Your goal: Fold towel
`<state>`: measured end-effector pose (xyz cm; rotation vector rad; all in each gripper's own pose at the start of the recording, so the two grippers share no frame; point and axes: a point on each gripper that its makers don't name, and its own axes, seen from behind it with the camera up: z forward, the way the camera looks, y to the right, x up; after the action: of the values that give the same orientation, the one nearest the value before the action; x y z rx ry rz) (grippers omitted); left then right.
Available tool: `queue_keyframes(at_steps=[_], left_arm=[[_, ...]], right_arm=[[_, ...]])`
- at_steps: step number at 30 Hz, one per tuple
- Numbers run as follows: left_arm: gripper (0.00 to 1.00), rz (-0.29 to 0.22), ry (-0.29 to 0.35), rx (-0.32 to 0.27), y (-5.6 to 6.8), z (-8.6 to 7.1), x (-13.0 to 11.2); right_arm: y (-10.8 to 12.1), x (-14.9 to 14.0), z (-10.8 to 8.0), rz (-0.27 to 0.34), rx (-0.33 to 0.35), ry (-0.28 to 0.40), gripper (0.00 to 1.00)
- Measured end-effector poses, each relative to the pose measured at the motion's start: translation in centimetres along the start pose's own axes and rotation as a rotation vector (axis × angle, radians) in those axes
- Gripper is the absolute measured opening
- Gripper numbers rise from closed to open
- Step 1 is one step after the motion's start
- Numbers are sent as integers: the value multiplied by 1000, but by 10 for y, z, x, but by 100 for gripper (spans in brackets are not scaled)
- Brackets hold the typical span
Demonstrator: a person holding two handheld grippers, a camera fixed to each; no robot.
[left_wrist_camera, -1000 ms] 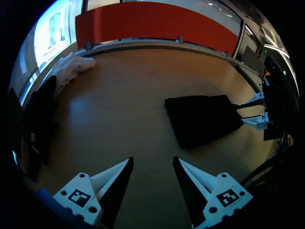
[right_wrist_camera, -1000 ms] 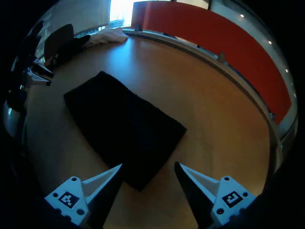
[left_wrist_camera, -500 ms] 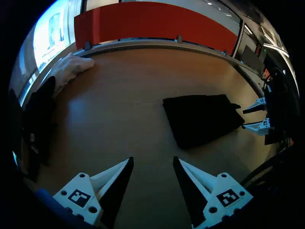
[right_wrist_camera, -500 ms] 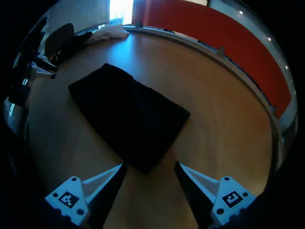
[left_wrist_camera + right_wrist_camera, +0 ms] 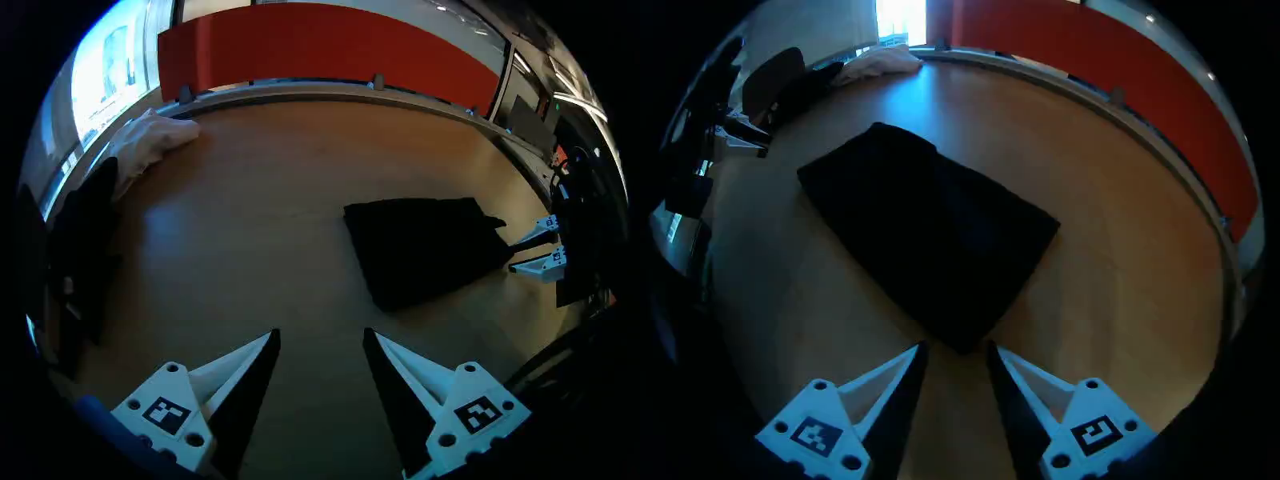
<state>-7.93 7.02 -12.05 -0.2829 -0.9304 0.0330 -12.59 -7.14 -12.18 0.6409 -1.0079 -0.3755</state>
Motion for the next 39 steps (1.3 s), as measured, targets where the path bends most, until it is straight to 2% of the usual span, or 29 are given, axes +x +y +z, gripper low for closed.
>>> queue_keyframes(at_steps=[5,12,15,18,26,39], left_arm=[[76,1,-2,-1,0,0,0],[76,5,-5,-3,1,1,-1],[76,5,-4,-2,1,1,-1],[76,5,-4,-2,1,1,0],[76,5,-4,-1,1,1,-1],[76,11,6,-1,2,0,6]], right_arm=[[0,-1,0,5,3,-1,44],[2,1,0,10,4,2,24],[4,2,0,9,1,5,13],[6,5,0,11,-5,16,6],[7,18,-6,8,-3,49,5],[15,67,-34,-73,-21,137,5]])
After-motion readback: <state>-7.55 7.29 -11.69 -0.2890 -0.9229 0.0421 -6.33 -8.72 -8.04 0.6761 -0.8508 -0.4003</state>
